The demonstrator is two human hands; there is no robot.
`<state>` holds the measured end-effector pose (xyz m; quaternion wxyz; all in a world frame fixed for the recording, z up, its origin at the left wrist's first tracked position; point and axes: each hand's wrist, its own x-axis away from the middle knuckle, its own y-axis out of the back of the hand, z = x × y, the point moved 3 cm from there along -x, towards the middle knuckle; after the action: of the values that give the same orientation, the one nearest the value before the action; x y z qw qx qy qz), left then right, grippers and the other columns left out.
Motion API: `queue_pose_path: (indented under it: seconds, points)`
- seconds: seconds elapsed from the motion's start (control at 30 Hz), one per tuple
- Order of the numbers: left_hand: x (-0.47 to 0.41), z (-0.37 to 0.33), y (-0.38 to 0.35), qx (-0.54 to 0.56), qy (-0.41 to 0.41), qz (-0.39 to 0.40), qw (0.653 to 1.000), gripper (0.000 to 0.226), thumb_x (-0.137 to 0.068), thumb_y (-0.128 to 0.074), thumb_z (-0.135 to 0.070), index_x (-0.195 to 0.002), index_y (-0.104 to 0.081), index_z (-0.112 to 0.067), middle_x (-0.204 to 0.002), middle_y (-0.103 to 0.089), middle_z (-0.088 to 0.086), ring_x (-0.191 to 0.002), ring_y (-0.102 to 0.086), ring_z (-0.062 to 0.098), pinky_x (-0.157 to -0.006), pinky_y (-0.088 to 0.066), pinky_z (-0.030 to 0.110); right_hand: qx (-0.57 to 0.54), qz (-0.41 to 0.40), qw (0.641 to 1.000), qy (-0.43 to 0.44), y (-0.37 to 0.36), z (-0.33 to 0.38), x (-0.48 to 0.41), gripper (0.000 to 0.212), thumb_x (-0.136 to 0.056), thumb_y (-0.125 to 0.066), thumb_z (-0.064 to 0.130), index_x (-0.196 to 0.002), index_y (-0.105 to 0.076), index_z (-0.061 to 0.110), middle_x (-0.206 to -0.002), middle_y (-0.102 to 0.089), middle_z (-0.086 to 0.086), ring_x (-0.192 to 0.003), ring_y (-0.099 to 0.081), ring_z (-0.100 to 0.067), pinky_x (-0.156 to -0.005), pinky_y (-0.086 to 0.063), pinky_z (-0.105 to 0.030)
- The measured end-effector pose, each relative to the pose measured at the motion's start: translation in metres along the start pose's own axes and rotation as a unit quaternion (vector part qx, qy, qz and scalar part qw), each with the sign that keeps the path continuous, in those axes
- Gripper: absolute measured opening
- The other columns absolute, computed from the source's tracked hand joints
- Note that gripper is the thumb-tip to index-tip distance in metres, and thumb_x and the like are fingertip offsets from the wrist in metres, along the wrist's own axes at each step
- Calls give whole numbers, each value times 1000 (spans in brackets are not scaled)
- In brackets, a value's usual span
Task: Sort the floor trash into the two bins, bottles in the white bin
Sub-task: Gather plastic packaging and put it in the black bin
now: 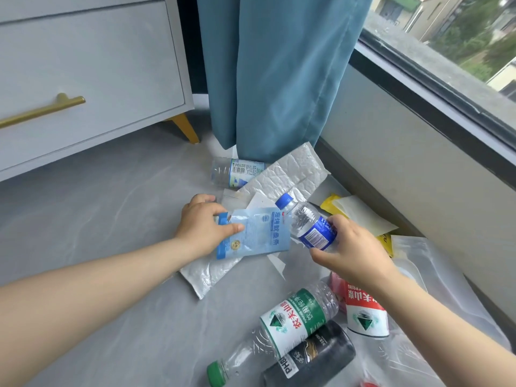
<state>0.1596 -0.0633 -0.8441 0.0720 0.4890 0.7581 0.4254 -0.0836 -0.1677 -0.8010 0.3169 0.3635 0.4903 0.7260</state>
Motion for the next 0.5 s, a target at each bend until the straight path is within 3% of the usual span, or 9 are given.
queue_pose_path:
  seconds: [0.17, 0.27, 0.37, 0.5]
  points:
    - [-13, -12, -8, -13, 25, -7, 1000, 46, -73, -77, -43, -104, -64, -12, -139, -36, 7, -126, -43, 24, -102, -33, 26, 6, 2, 1000, -2, 0, 0, 0, 44, -73, -65, 50, -107, -47, 27, -93, -57, 8, -80, -53, -12, -63, -39, -24]
    - [-16, -13, -12, -16, 51, 0, 999, 76, -64, -81, -51, -120, -45, -15, -132, -36, 6, -118, -49, 25, -98, -39, 30, 7, 6, 1000, 0, -1, 1, 0, 45, -74, -65, 50, -107, -47, 27, -92, -55, 9, -79, -52, -12, -63, -39, -24]
    - [-18, -11, -17, -19, 67, 15, 997, 106, -58, -83, -54, -138, -27, -13, -136, -36, 10, -125, -44, 28, -101, -38, 33, 11, 9, 1000, 0, -1, 0, 0, 45, -74, -65, 51, -108, -47, 26, -94, -56, 9, -80, -53, -11, -63, -41, -24]
    - [-22, -13, -24, -77, 63, 27, 995, 116, -54, -82, -60, -141, -22, -13, -138, -38, 11, -130, -36, 29, -103, -37, 36, 12, 13, 1000, -1, -1, 0, 0, 45, -75, -65, 50, -109, -47, 27, -95, -55, 9, -81, -52, -11, -63, -41, -24]
